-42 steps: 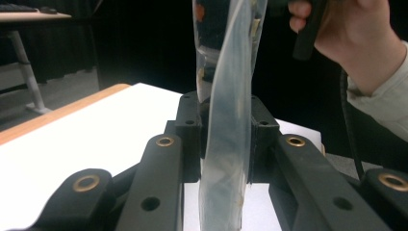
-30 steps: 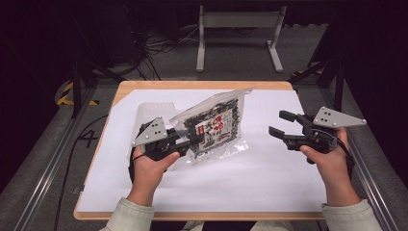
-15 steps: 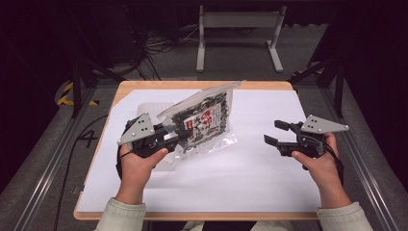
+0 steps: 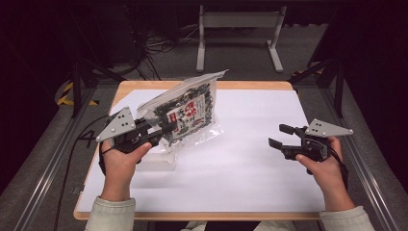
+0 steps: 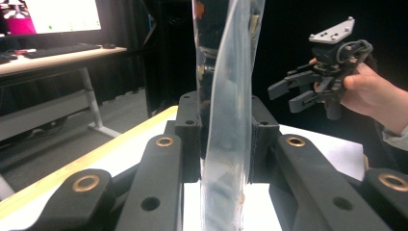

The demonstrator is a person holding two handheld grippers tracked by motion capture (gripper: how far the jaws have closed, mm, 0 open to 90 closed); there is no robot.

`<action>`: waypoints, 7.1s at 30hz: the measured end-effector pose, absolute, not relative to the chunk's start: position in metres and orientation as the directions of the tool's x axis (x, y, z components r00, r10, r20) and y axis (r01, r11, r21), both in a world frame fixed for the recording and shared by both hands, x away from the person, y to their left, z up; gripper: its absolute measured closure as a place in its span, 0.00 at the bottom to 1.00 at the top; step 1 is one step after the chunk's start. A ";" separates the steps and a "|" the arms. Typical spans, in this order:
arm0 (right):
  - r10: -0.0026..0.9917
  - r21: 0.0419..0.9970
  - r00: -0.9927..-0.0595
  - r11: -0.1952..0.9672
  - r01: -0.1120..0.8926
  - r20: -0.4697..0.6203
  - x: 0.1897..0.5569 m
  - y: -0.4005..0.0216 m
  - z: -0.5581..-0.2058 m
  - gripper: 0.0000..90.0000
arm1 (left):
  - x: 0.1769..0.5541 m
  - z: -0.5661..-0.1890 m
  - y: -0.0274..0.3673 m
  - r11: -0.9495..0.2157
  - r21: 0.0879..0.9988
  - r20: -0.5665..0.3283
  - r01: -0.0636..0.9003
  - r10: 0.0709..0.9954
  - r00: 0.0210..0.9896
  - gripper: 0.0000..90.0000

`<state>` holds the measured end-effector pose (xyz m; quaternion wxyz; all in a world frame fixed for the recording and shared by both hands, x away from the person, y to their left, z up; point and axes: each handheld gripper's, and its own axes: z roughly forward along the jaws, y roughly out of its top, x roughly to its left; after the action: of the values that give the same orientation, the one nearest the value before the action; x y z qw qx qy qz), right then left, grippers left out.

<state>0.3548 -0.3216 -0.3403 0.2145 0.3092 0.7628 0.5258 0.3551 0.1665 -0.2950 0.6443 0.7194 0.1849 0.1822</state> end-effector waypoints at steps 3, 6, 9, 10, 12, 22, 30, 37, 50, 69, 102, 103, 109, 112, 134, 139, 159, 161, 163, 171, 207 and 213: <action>0.700 0.936 -0.714 0.243 0.255 0.012 0.353 -0.324 -0.342 0.34 | 0.357 -0.294 0.173 -0.105 0.994 0.028 0.033 0.528 0.849 0.81; 0.707 0.934 -0.707 0.243 0.262 0.015 0.352 -0.326 -0.343 0.34 | 0.358 -0.294 0.180 -0.106 0.994 0.032 0.032 0.554 0.832 0.81; 0.711 0.934 -0.703 0.239 0.265 0.017 0.351 -0.329 -0.344 0.34 | 0.358 -0.294 0.184 -0.109 0.994 0.040 0.028 0.579 0.814 0.81; 0.714 0.934 -0.700 0.238 0.266 0.017 0.351 -0.330 -0.344 0.34 | 0.357 -0.294 0.186 -0.113 0.993 0.041 0.032 0.588 0.808 0.81; 0.719 0.937 -0.695 0.228 0.265 0.022 0.351 -0.331 -0.344 0.34 | 0.358 -0.294 0.188 -0.120 0.992 0.048 0.030 0.600 0.798 0.81; 0.727 0.936 -0.686 0.218 0.275 0.032 0.352 -0.334 -0.347 0.34 | 0.362 -0.298 0.198 -0.126 0.991 0.060 0.031 0.660 0.749 0.81; 0.726 0.934 -0.687 0.219 0.282 0.037 0.353 -0.334 -0.349 0.34 | 0.366 -0.305 0.209 -0.119 0.992 0.056 0.041 0.709 0.703 0.81; 0.726 0.935 -0.687 0.217 0.281 0.038 0.354 -0.334 -0.350 0.34 | 0.372 -0.314 0.217 -0.109 0.993 0.049 0.045 0.729 0.683 0.81; 0.725 0.934 -0.687 0.210 0.288 0.049 0.357 -0.333 -0.351 0.33 | 0.375 -0.325 0.221 -0.119 0.991 0.045 0.064 0.739 0.673 0.81; 0.703 0.934 -0.709 0.217 0.285 0.052 0.366 -0.324 -0.353 0.33 | 0.385 -0.356 0.219 -0.140 0.984 0.026 0.114 0.735 0.677 0.81; 0.704 0.932 -0.708 0.214 0.293 0.061 0.367 -0.326 -0.356 0.32 | 0.390 -0.382 0.232 -0.133 0.964 -0.055 0.229 0.746 0.664 0.81; 0.705 0.932 -0.707 0.213 0.294 0.062 0.367 -0.326 -0.356 0.32 | 0.390 -0.382 0.232 -0.129 0.963 -0.062 0.236 0.747 0.662 0.81; 0.705 0.931 -0.706 0.214 0.297 0.063 0.368 -0.325 -0.357 0.32 | 0.393 -0.389 0.239 -0.106 0.952 -0.113 0.286 0.749 0.653 0.81; 0.705 0.930 -0.706 0.215 0.297 0.063 0.368 -0.325 -0.358 0.32 | 0.394 -0.391 0.240 -0.100 0.950 -0.125 0.296 0.749 0.651 0.81; 0.707 0.930 -0.705 0.215 0.299 0.063 0.368 -0.325 -0.358 0.31 | 0.397 -0.403 0.249 -0.038 0.944 -0.187 0.327 0.755 0.629 0.81; 0.706 0.930 -0.705 0.214 0.298 0.064 0.368 -0.325 -0.358 0.31 | 0.396 -0.401 0.249 -0.031 0.953 -0.174 0.303 0.760 0.626 0.80; 0.699 0.932 -0.712 0.216 0.292 0.061 0.372 -0.321 -0.358 0.30 | 0.383 -0.392 0.252 -0.017 0.966 -0.126 0.258 0.840 0.527 0.23; 0.698 0.932 -0.714 0.217 0.290 0.060 0.373 -0.321 -0.358 0.30 | 0.379 -0.390 0.252 -0.048 0.968 -0.089 0.248 0.853 0.515 0.18; 0.696 0.933 -0.715 0.213 0.289 0.063 0.375 -0.321 -0.357 0.30 | 0.374 -0.387 0.252 -0.048 0.968 -0.086 0.245 0.858 0.507 0.16; 0.691 0.934 -0.720 0.211 0.288 0.065 0.377 -0.319 -0.357 0.30 | 0.351 -0.374 0.250 -0.074 0.960 -0.065 0.270 0.879 0.471 0.09; 0.725 0.939 -0.687 0.195 0.282 0.056 0.356 -0.345 -0.371 0.28 | 0.325 -0.375 0.107 -0.156 0.952 -0.103 0.264 0.649 0.754 0.05; 0.725 0.940 -0.687 0.201 0.276 0.046 0.350 -0.350 -0.380 0.28 | 0.333 -0.405 0.082 -0.187 0.938 -0.115 0.292 0.626 0.771 0.05</action>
<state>0.3504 -0.3500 -0.3804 0.2096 0.3354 0.7462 0.5355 0.3328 0.0818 -0.4052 0.5604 0.7560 0.3038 0.1489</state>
